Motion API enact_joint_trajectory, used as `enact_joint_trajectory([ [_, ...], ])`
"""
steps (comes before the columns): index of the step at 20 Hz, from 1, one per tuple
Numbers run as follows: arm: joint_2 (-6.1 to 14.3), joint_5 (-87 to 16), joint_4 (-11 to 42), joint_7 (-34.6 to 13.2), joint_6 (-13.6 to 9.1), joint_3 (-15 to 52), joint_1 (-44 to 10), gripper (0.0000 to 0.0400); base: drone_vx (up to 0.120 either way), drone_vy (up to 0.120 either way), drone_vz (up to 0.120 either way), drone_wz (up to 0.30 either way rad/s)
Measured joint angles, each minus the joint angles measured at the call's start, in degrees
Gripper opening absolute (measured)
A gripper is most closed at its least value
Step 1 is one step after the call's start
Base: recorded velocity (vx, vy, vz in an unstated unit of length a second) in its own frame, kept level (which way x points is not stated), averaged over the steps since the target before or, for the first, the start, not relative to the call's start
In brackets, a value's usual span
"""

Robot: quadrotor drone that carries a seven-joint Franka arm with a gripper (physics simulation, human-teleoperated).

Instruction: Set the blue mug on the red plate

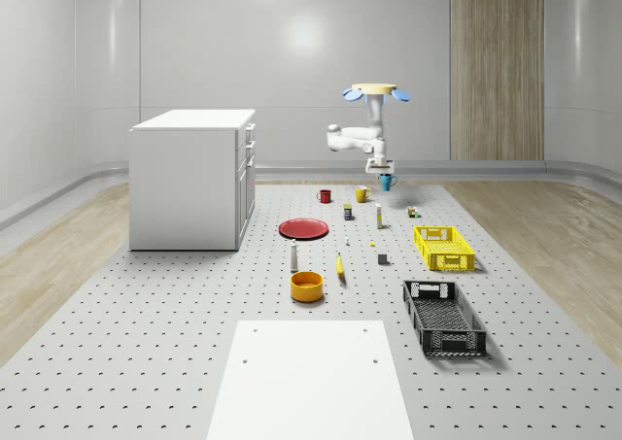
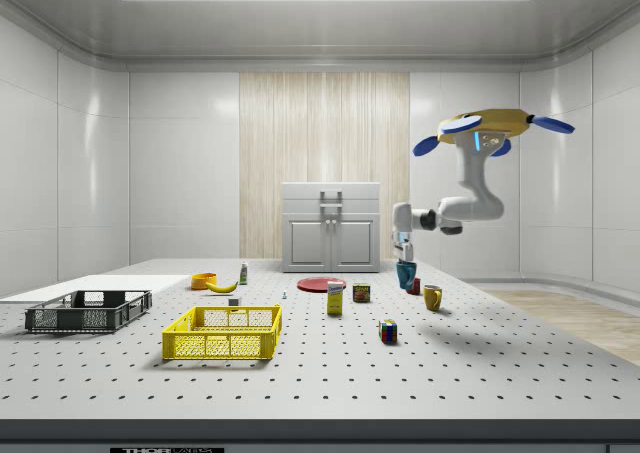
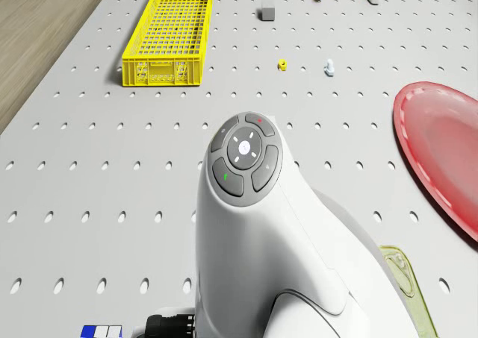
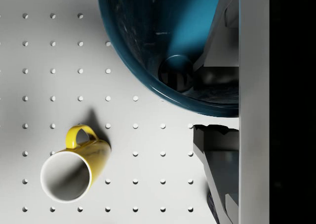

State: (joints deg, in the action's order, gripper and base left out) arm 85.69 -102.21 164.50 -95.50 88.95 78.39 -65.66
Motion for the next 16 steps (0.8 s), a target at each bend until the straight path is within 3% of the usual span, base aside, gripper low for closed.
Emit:
enact_joint_trajectory([
  [3, 0.3, 0.1, 0.0, 0.0, 0.2, 0.0, -0.1, 0.0100, 0.120, -0.120, 0.000, 0.000],
  [8, 0.7, 0.3, 0.0, -0.1, 0.6, 0.1, -0.1, 0.0100, 0.120, -0.120, 0.104, 0.000],
  [16, 1.3, 0.5, 0.0, -0.2, 1.2, 0.2, -0.3, 0.0100, 0.120, -0.120, 0.000, 0.000],
])
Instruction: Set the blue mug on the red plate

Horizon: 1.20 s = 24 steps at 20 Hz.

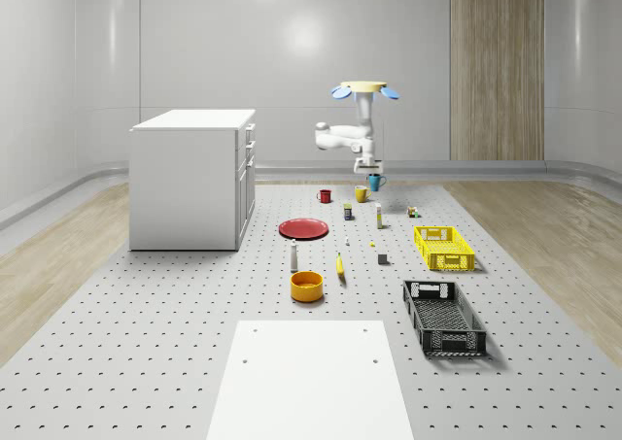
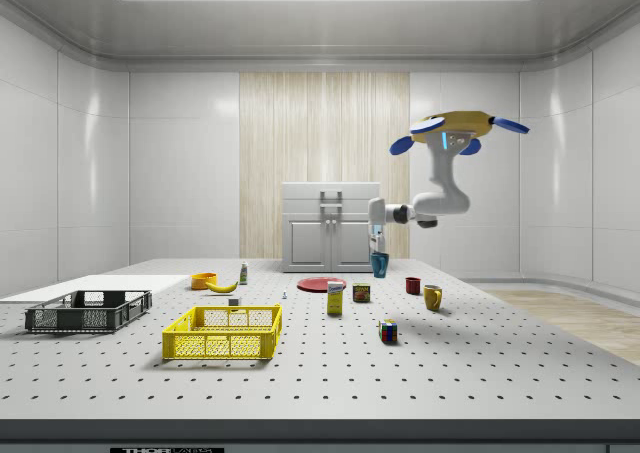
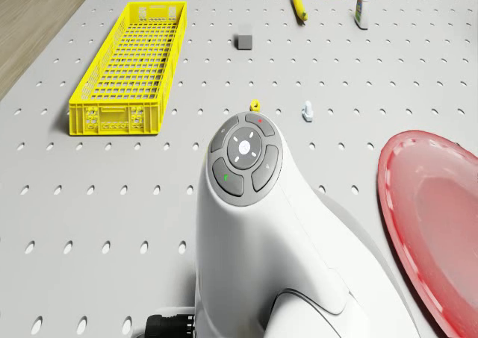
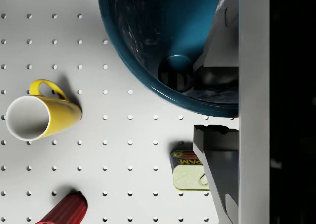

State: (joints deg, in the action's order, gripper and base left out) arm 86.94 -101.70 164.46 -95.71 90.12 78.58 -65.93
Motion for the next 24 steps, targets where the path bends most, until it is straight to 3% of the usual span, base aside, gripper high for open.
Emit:
enact_joint_trajectory([
  [24, 1.4, 0.5, -0.1, -0.2, 1.3, 0.2, -0.3, 0.0100, 0.120, -0.120, 0.000, 0.000],
])
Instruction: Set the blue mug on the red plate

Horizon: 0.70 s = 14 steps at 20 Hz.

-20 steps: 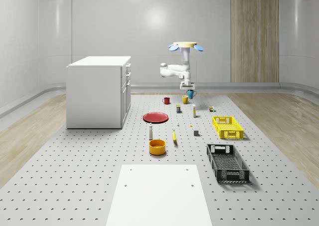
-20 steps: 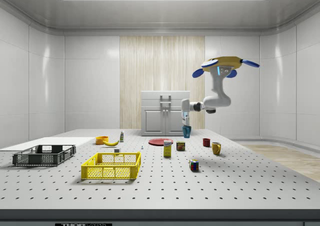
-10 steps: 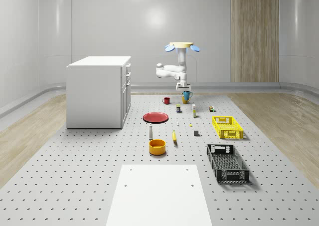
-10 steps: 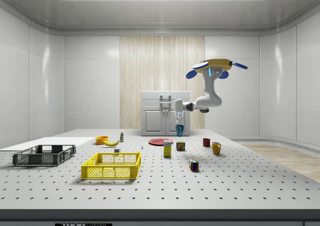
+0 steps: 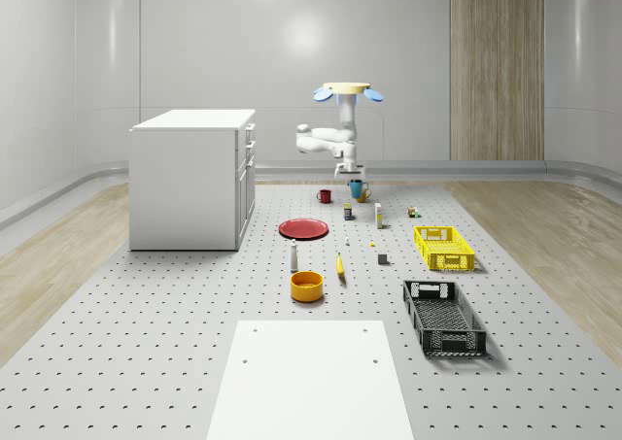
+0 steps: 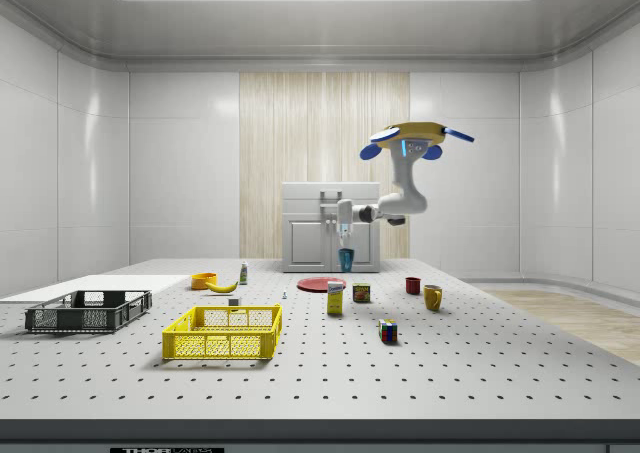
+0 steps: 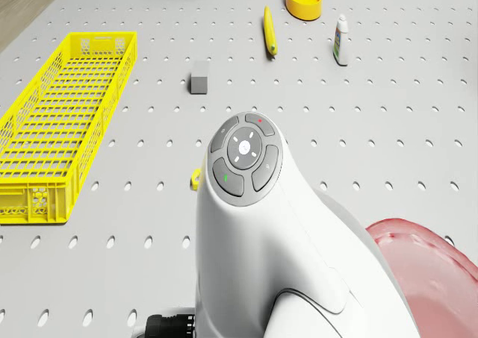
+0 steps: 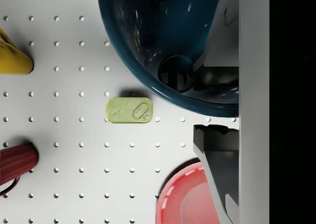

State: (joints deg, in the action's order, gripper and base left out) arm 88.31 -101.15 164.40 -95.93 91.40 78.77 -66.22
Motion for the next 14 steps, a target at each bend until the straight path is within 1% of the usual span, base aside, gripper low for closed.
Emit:
enact_joint_trajectory([
  [14, 0.6, 0.2, 0.0, -0.1, 0.5, 0.1, -0.1, 0.0100, 0.120, -0.120, 0.000, 0.000],
])
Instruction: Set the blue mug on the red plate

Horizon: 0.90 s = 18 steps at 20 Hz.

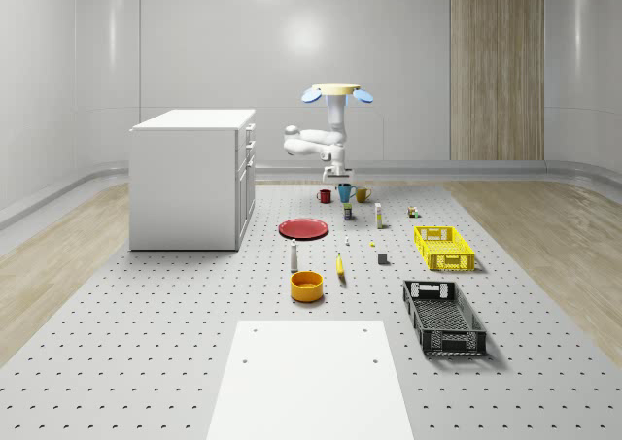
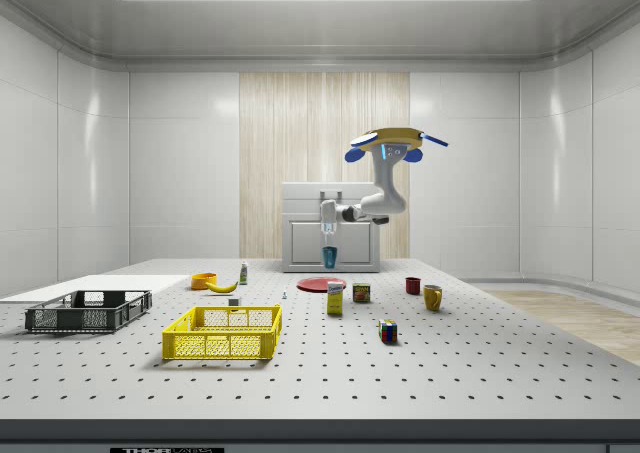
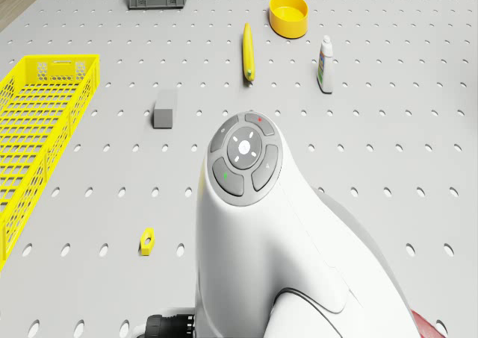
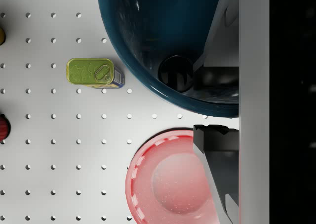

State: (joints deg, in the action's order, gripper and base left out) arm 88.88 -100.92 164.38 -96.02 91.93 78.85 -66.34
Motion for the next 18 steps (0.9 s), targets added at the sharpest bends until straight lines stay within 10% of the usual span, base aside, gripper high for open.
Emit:
enact_joint_trajectory([
  [10, 0.3, 0.1, 0.0, 0.0, 0.3, 0.0, -0.1, 0.0100, 0.072, -0.120, -0.004, 0.000],
  [18, 0.5, 0.2, 0.0, -0.1, 0.5, 0.1, -0.1, 0.0100, 0.000, -0.120, -0.115, 0.000],
])
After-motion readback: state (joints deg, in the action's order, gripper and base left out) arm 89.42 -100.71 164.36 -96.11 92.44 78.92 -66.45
